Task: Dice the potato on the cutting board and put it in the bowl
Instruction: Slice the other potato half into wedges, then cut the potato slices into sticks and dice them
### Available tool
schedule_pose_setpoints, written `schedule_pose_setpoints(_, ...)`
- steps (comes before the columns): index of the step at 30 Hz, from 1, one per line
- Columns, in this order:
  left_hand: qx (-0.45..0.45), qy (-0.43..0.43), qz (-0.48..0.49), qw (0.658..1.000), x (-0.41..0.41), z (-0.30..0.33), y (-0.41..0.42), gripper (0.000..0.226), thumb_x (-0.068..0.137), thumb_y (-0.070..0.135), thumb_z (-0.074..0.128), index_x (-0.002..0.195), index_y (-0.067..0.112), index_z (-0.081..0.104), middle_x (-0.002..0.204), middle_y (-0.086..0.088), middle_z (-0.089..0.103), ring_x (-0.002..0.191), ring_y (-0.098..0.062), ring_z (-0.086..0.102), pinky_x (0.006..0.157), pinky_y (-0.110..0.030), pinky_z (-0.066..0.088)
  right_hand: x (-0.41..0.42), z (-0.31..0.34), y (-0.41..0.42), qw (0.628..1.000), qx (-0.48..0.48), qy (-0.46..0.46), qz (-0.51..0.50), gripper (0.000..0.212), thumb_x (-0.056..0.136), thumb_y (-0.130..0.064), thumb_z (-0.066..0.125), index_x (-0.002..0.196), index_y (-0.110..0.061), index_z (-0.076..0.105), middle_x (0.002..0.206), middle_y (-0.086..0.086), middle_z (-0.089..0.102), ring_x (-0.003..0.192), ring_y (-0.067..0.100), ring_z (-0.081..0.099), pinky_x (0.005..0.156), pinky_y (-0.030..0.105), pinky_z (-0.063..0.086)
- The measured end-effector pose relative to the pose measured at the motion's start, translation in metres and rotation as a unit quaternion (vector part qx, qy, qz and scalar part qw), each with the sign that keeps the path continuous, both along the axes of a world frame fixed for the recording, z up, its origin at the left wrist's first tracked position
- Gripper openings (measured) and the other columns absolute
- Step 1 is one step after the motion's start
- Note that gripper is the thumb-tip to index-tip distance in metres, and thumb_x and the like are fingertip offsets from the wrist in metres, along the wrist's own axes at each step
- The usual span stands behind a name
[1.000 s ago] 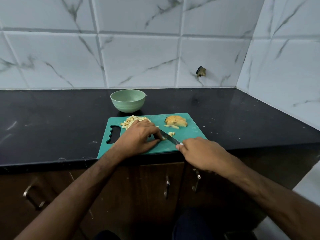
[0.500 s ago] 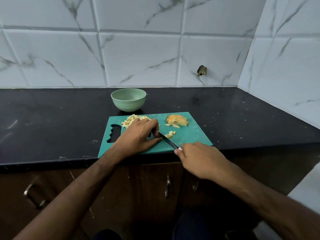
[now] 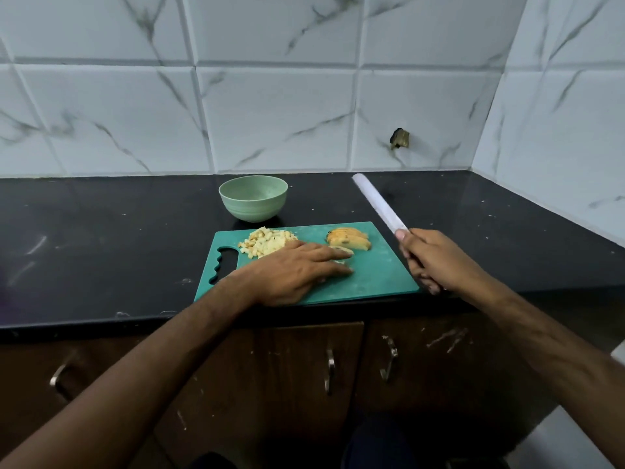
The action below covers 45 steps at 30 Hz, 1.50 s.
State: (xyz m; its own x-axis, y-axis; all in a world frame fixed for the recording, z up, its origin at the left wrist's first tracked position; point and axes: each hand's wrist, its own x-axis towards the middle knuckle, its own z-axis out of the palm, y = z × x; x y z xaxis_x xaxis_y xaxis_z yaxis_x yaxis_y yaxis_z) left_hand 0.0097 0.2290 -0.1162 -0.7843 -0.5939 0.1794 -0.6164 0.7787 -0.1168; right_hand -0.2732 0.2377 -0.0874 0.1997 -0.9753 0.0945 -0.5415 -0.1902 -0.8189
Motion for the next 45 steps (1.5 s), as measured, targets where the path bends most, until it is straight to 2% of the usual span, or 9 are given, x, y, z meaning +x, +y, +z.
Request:
schedule_pose_setpoints(3,0.029,-0.007,-0.008,1.000,-0.010,0.004,-0.007,0.047,0.107,0.023,0.032,0.154,0.025,0.039,0.159,0.004,0.038,0.145,-0.012,0.034,0.117,-0.038,0.032,0.007,-0.014,-0.022,0.996,-0.037,-0.072,-0.028,0.043,0.109,-0.041,0.041,0.079,-0.011,0.049,0.048,-0.001,0.039,0.036,0.013,0.033,0.039,0.026,0.034)
schedule_pose_setpoints(7,-0.052,0.009,-0.010,0.999,-0.008,0.003,-0.010,0.045,0.105,0.032,0.032,0.138,0.019,0.060,0.135,-0.001,0.060,0.118,-0.019,0.058,0.093,-0.041,0.049,0.010,-0.023,-0.041,0.988,-0.056,-0.131,-0.056,0.042,0.108,-0.040,0.043,0.079,-0.010,0.050,0.047,-0.003,0.038,0.038,0.012,0.033,0.039,0.026,0.034)
schedule_pose_setpoints(14,-0.206,0.041,0.094,0.973,0.025,-0.002,-0.019,0.035,0.098,0.038,0.043,0.104,0.028,0.076,0.098,0.007,0.067,0.094,-0.023,0.060,0.079,-0.039,0.032,0.010,-0.032,-0.049,0.985,-0.051,-0.157,-0.039,0.042,0.108,-0.042,0.044,0.080,-0.010,0.050,0.048,-0.004,0.037,0.038,0.010,0.031,0.037,0.023,0.032)
schedule_pose_setpoints(18,-0.189,0.078,0.134,0.970,0.006,0.000,-0.024,0.021,0.087,0.030,0.063,0.107,0.031,0.070,0.101,0.007,0.060,0.096,-0.019,0.054,0.076,-0.035,0.022,0.009,-0.034,-0.051,0.985,-0.051,-0.159,-0.038,0.042,0.108,-0.042,0.044,0.080,-0.011,0.050,0.048,-0.004,0.037,0.040,0.010,0.031,0.038,0.024,0.033)
schedule_pose_setpoints(24,-0.145,0.072,0.204,0.966,-0.027,-0.001,-0.035,0.021,0.096,0.041,0.052,0.110,0.029,0.062,0.108,0.008,0.060,0.104,-0.019,0.052,0.085,-0.040,0.028,0.009,-0.033,-0.048,0.986,-0.053,-0.154,-0.034,0.042,0.108,-0.042,0.044,0.081,-0.010,0.050,0.050,-0.003,0.037,0.041,0.010,0.032,0.039,0.024,0.034)
schedule_pose_setpoints(30,-0.137,0.105,0.142,0.975,-0.016,0.002,-0.031,0.010,0.086,0.037,0.067,0.093,0.032,0.061,0.091,0.013,0.059,0.090,-0.016,0.055,0.075,-0.034,0.021,0.008,-0.032,-0.049,0.986,-0.050,-0.155,-0.030,0.041,0.108,-0.041,0.044,0.083,-0.009,0.050,0.051,-0.002,0.036,0.042,0.011,0.031,0.039,0.024,0.033)
schedule_pose_setpoints(34,-0.088,0.157,0.133,0.975,-0.014,0.002,-0.024,0.008,0.091,0.032,0.064,0.098,0.032,0.061,0.098,0.017,0.064,0.095,-0.010,0.058,0.074,-0.033,0.021,0.008,-0.033,-0.050,0.986,-0.048,-0.154,-0.029,0.041,0.108,-0.042,0.045,0.083,-0.010,0.050,0.051,-0.003,0.036,0.041,0.010,0.031,0.039,0.024,0.032)
schedule_pose_setpoints(40,-0.089,0.104,0.127,0.982,-0.022,0.000,-0.024,0.014,0.097,0.039,0.058,0.105,0.034,0.067,0.103,0.015,0.064,0.101,-0.012,0.058,0.074,-0.033,0.018,0.007,-0.032,-0.048,0.987,-0.048,-0.149,-0.026,0.041,0.108,-0.042,0.045,0.083,-0.010,0.051,0.052,-0.002,0.036,0.042,0.010,0.031,0.039,0.023,0.033)
schedule_pose_setpoints(45,-0.062,0.156,0.134,0.977,-0.013,-0.002,-0.011,0.030,0.095,0.055,0.051,0.113,0.035,0.065,0.093,0.020,0.063,0.093,-0.004,0.057,0.077,-0.035,0.028,0.007,-0.032,-0.047,0.989,-0.049,-0.139,-0.024,0.040,0.107,-0.042,0.045,0.084,-0.010,0.052,0.053,-0.003,0.038,0.043,0.010,0.032,0.040,0.024,0.033)
